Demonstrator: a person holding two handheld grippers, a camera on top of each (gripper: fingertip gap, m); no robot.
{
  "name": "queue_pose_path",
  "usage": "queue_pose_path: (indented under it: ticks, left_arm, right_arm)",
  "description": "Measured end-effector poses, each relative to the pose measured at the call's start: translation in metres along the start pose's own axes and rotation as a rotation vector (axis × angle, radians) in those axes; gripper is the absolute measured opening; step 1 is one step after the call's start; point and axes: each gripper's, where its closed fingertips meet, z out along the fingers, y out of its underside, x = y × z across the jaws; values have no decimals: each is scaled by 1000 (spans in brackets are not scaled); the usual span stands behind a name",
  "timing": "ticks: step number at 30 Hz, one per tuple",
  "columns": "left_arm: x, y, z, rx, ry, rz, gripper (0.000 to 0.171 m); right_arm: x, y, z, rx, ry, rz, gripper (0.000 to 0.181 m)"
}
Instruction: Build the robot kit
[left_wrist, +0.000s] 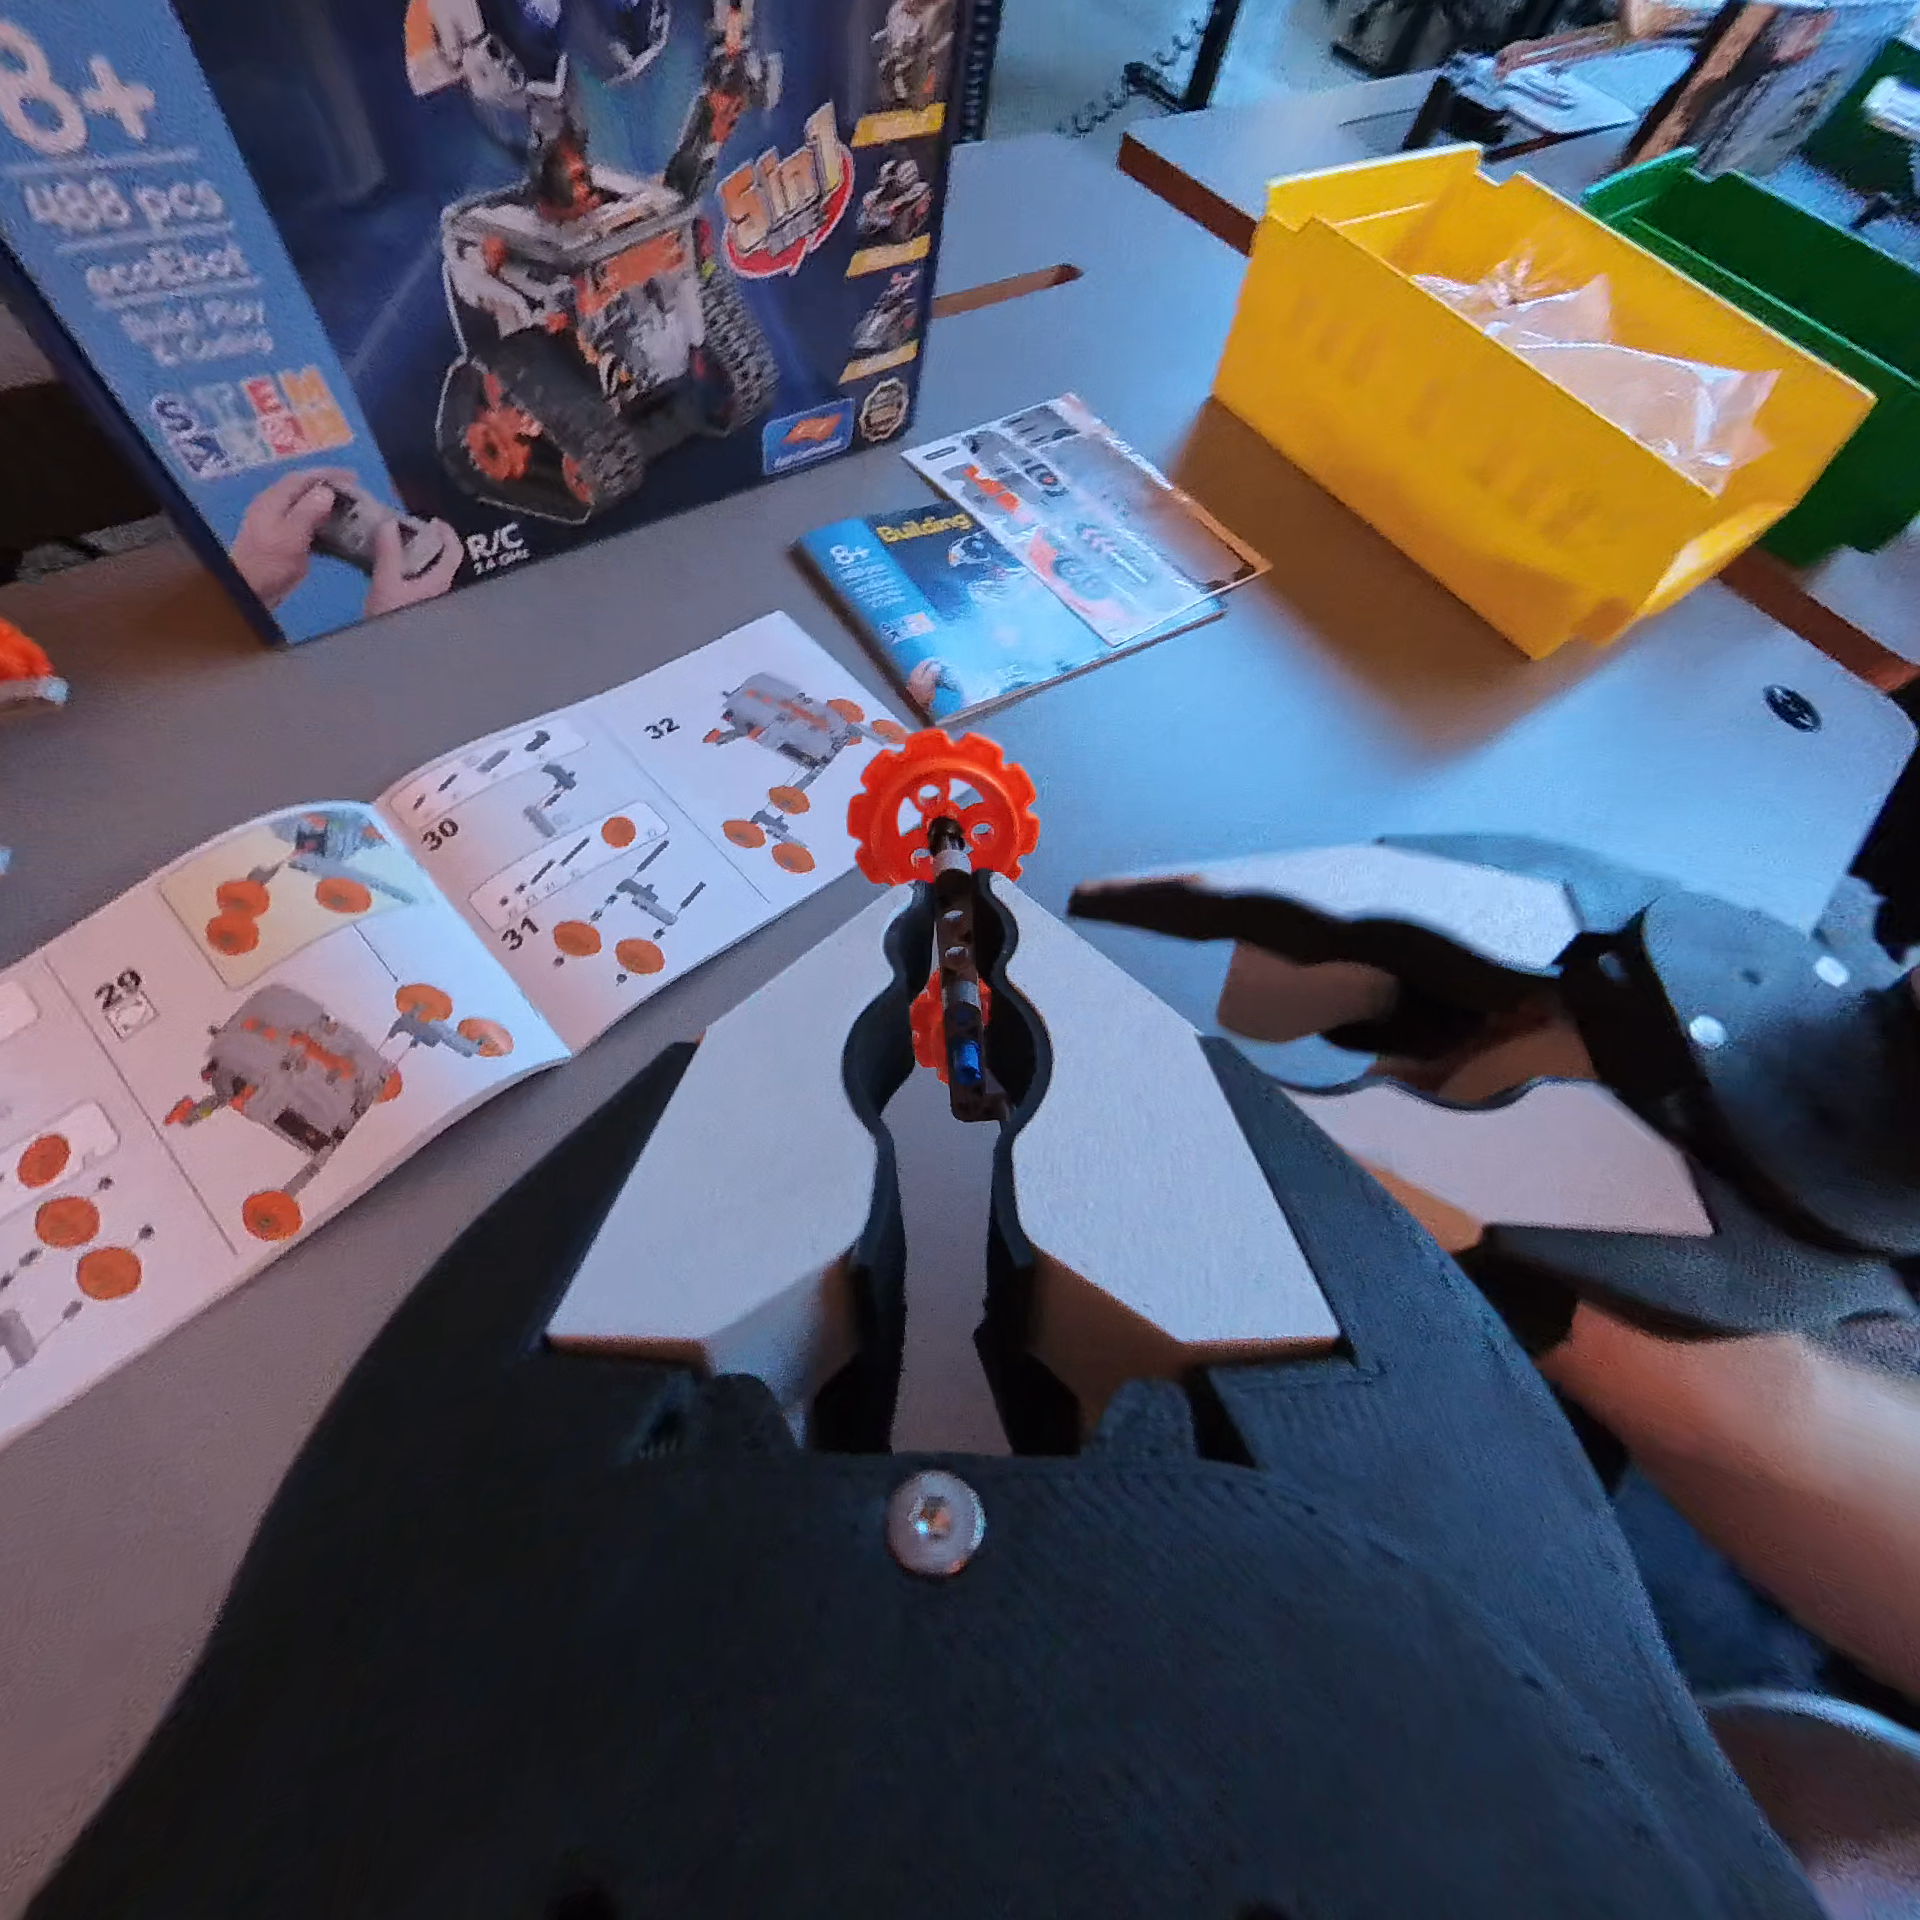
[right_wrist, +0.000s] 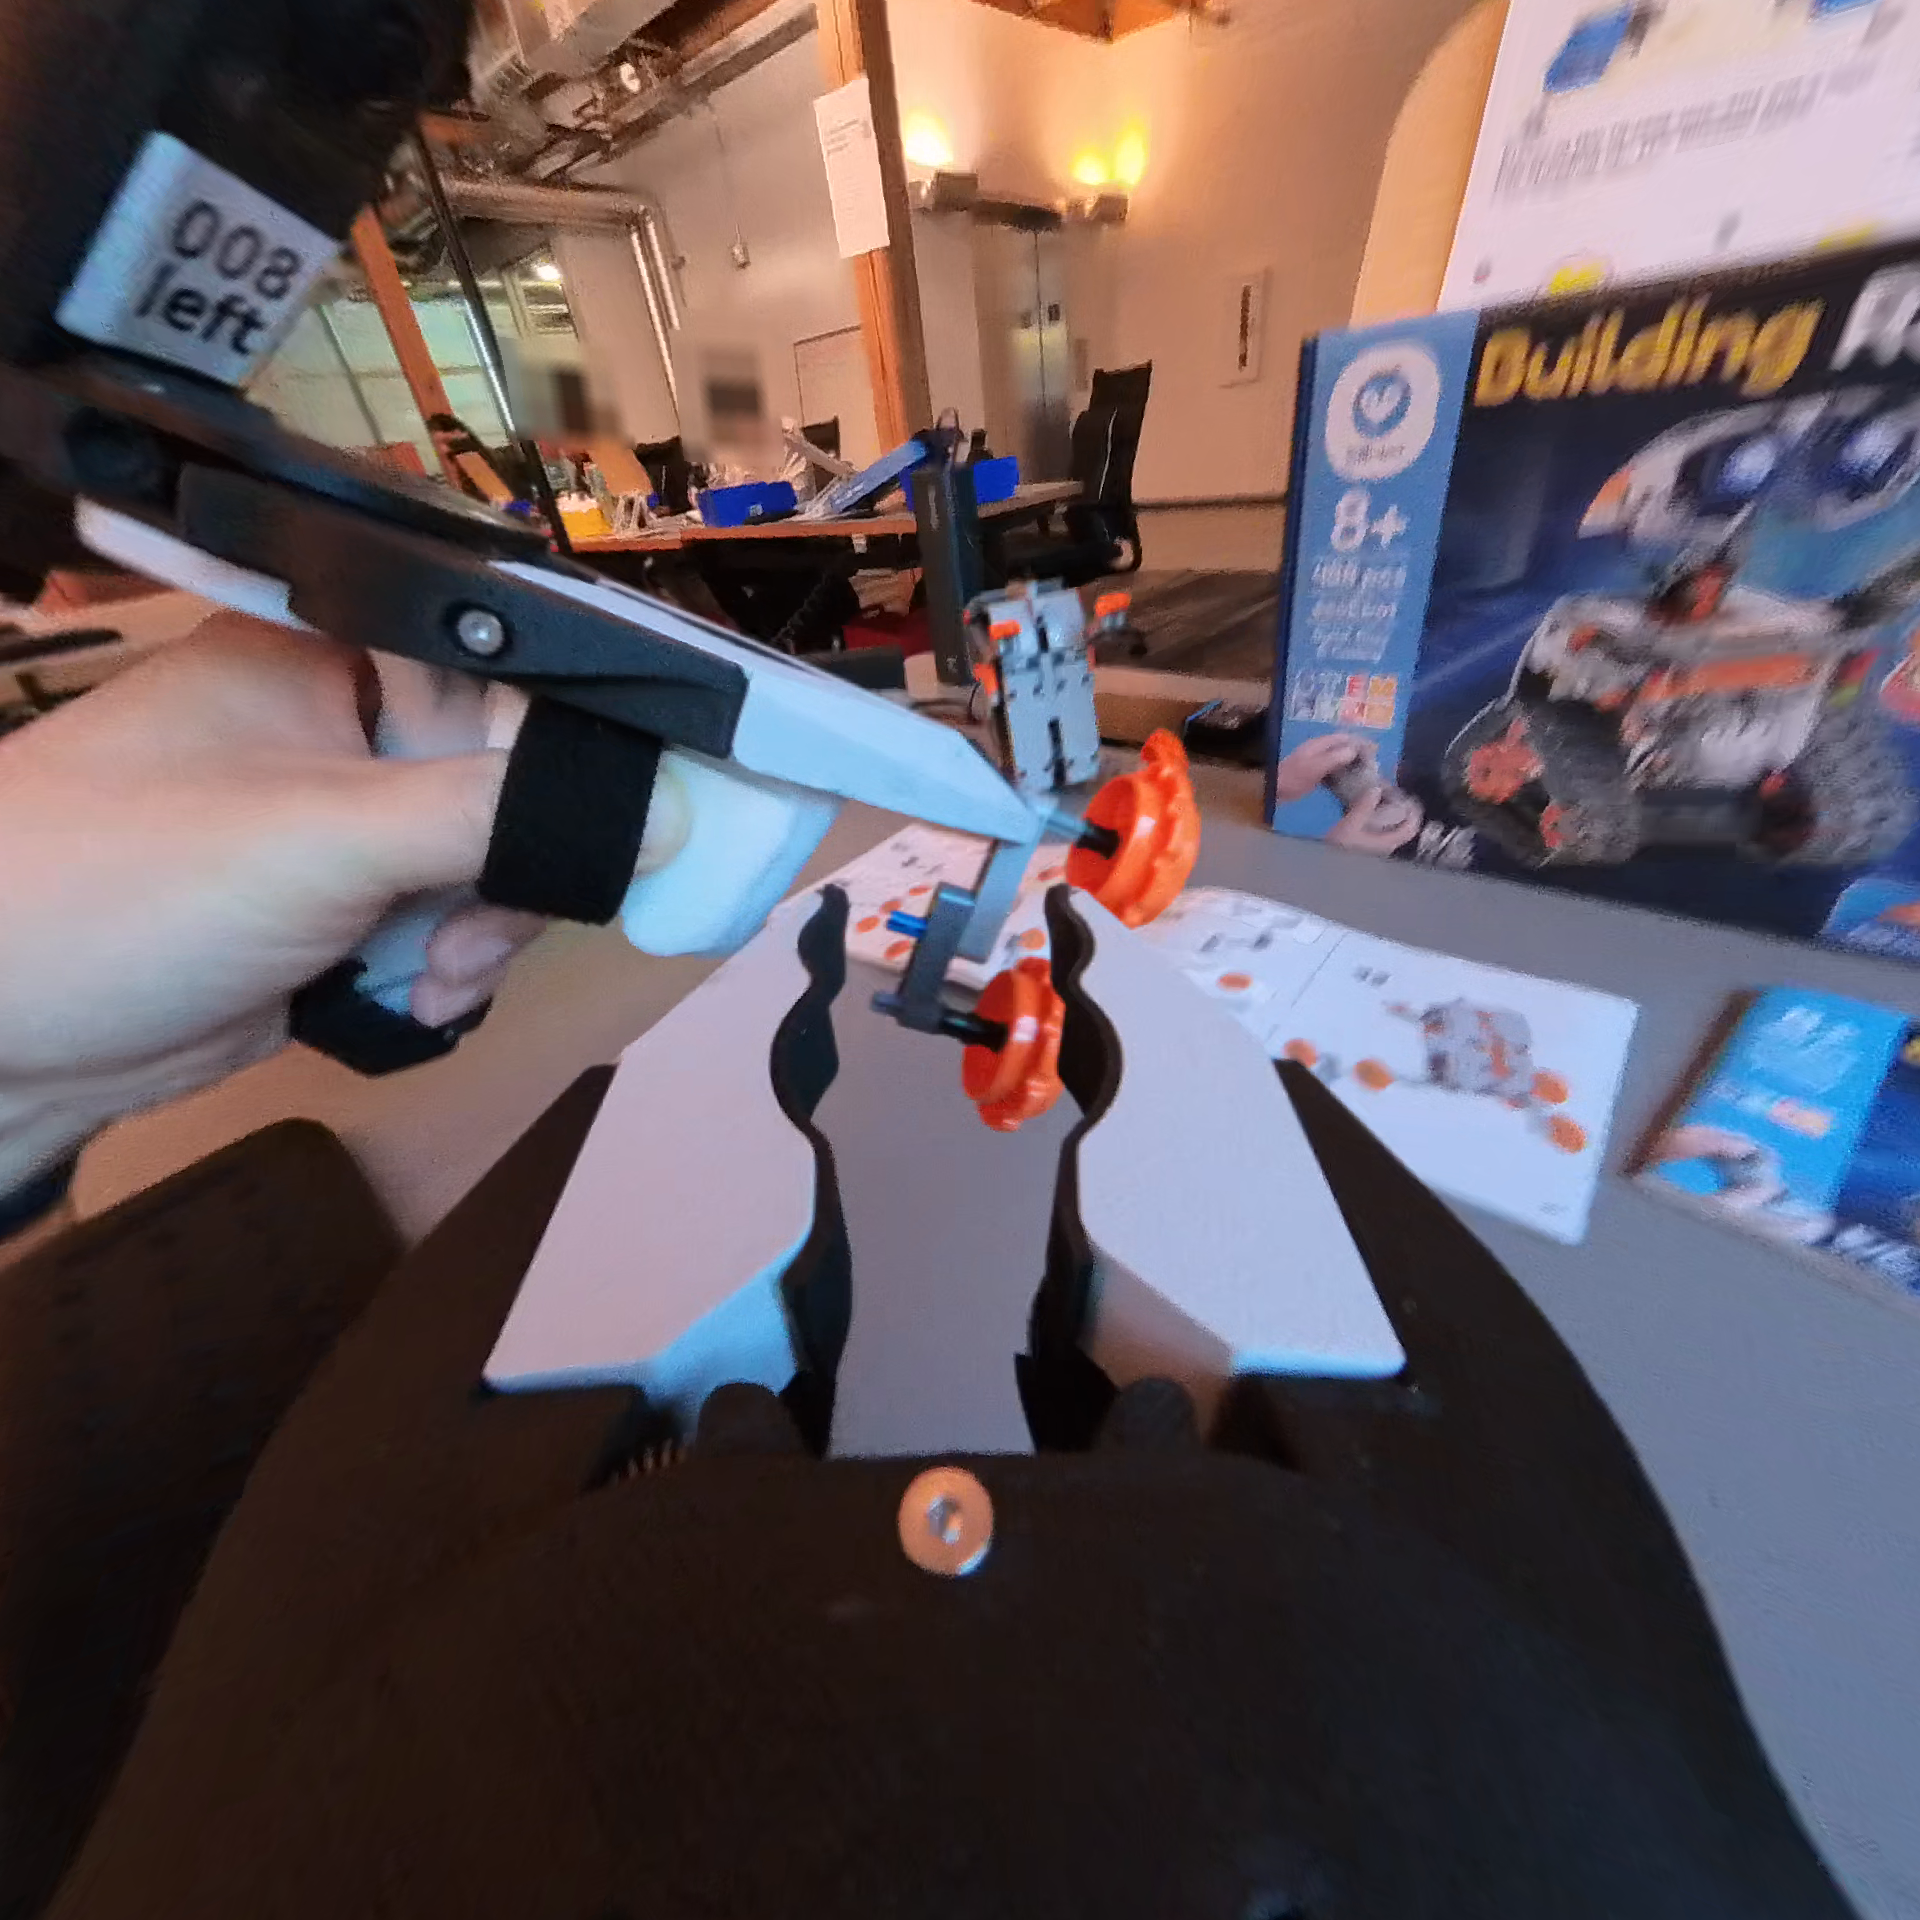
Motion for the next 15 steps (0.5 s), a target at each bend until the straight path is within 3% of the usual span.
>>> queue_pose_path:
  ticks: [4, 11, 15]
  left_arm:
    - [-3, 12, 9, 9, -48, -79, 4]
    - [-7, 23, 15, 68, -58, -197, 4]
    - [-8, 19, 14, 128, -48, -237, 4]
  right_arm:
    - [2, 30, 14, -119, 10, 135, 26]
    - [5, 44, 12, -201, -41, 142, 18]
    - [10, 38, 14, -176, -20, 122, 16]
